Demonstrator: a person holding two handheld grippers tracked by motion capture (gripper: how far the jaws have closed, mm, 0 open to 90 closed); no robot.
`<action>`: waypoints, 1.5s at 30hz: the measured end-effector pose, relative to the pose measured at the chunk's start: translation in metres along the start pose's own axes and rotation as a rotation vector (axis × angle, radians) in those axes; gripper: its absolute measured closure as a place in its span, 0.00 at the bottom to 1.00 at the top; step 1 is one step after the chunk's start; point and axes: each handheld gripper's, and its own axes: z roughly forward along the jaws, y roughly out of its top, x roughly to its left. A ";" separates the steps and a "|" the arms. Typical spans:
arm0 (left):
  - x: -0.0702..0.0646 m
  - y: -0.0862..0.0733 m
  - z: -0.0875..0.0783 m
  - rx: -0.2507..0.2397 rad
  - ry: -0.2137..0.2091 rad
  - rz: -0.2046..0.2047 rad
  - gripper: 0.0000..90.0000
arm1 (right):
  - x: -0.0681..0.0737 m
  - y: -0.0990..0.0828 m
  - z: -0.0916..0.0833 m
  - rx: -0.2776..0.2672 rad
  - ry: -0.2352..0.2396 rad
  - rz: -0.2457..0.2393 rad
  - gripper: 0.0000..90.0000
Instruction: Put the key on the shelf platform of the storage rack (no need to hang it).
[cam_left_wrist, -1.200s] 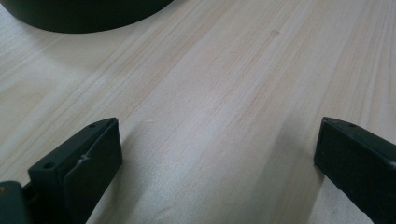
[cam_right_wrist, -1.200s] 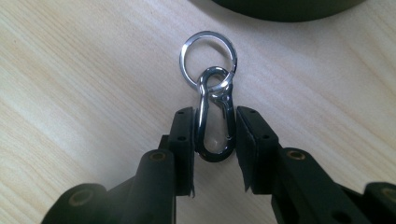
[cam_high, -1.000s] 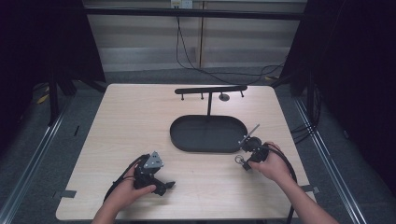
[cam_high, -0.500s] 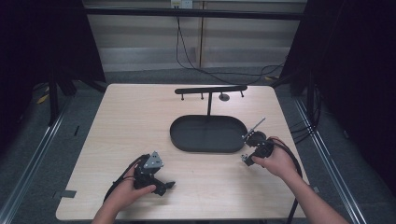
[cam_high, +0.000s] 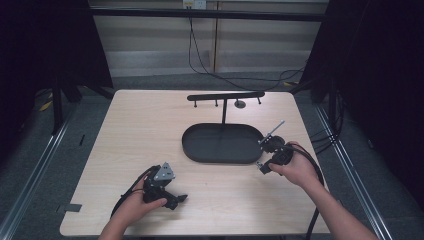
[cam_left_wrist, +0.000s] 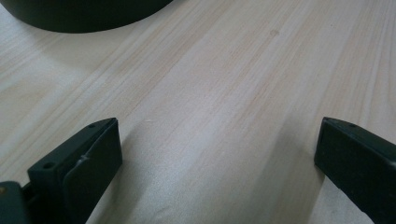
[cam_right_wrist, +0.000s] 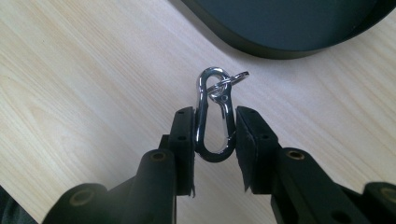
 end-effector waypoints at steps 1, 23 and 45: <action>0.000 0.000 0.000 0.000 0.000 0.000 0.01 | -0.001 0.002 -0.002 0.000 0.006 0.001 0.77; 0.000 0.000 0.000 0.003 0.000 -0.001 0.01 | -0.005 0.016 -0.012 0.033 0.003 0.009 0.77; 0.000 0.000 0.000 0.002 0.001 -0.001 0.01 | -0.001 0.036 -0.025 0.019 -0.010 -0.007 0.77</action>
